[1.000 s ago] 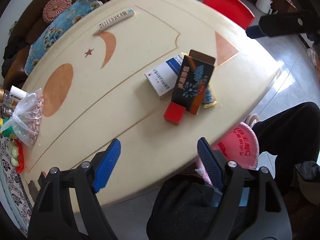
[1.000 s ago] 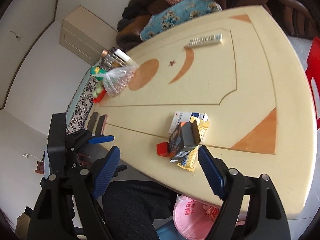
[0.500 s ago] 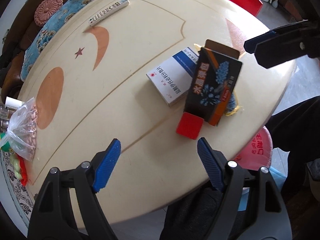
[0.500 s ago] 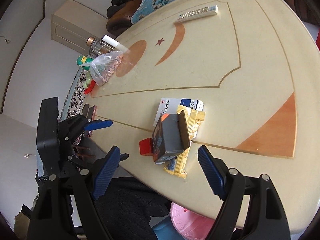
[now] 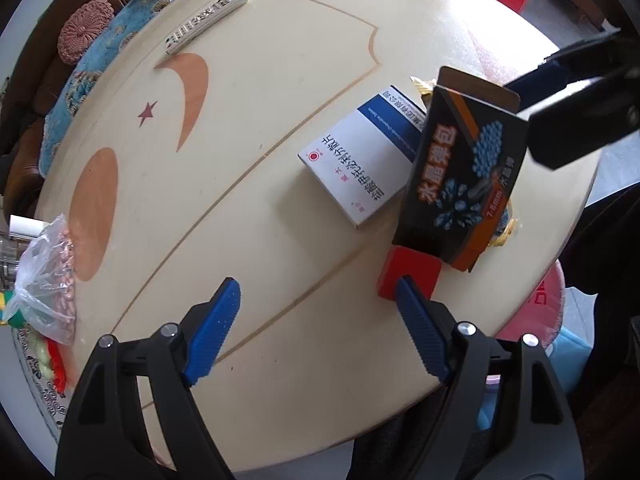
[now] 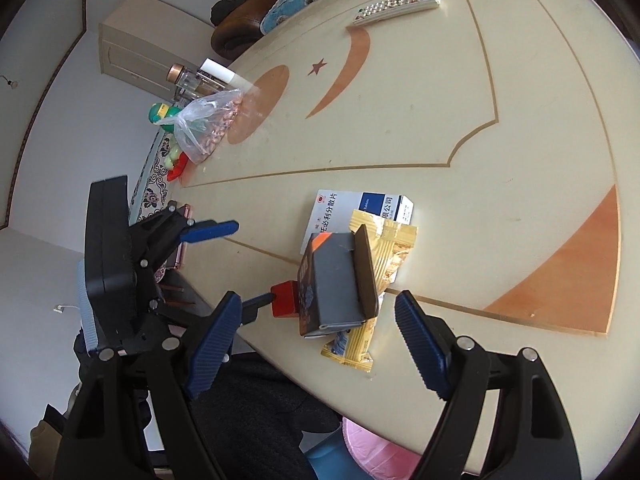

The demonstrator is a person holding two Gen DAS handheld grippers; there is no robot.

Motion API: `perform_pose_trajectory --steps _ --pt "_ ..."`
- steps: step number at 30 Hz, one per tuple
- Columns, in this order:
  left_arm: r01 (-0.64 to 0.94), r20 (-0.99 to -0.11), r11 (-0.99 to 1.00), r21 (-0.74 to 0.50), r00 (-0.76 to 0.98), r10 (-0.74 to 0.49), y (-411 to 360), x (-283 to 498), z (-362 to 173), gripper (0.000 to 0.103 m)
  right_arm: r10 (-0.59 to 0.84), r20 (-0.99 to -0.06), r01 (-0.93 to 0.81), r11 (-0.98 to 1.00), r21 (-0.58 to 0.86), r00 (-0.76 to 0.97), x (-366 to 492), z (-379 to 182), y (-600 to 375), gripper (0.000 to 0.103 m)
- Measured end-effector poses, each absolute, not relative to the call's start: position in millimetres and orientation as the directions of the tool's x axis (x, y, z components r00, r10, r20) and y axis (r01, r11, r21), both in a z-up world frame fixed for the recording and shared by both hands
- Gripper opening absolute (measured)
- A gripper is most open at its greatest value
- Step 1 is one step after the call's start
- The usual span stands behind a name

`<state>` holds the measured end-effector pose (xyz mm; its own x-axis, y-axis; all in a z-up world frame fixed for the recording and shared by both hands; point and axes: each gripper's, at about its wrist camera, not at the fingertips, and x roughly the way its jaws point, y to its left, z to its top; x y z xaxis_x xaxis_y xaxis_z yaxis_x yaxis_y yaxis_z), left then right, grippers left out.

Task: Collect trash
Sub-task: 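Grasp the red lighter with left tool while right tool grasps the dark battery box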

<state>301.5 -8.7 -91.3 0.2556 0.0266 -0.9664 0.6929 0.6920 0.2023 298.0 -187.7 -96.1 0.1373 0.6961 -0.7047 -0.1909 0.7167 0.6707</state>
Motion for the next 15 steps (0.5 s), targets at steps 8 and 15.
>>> perform_pose_trajectory --steps 8,15 --pt "0.707 -0.964 0.677 0.203 0.265 0.012 -8.8 308.0 -92.5 0.080 0.694 -0.709 -0.206 0.717 0.666 0.122 301.5 -97.3 -182.8 0.072" --pt "0.738 -0.957 0.649 0.184 0.286 -0.054 -10.3 299.6 -85.6 0.081 0.700 -0.705 -0.207 0.711 0.672 0.114 302.7 -99.6 -180.2 0.072"
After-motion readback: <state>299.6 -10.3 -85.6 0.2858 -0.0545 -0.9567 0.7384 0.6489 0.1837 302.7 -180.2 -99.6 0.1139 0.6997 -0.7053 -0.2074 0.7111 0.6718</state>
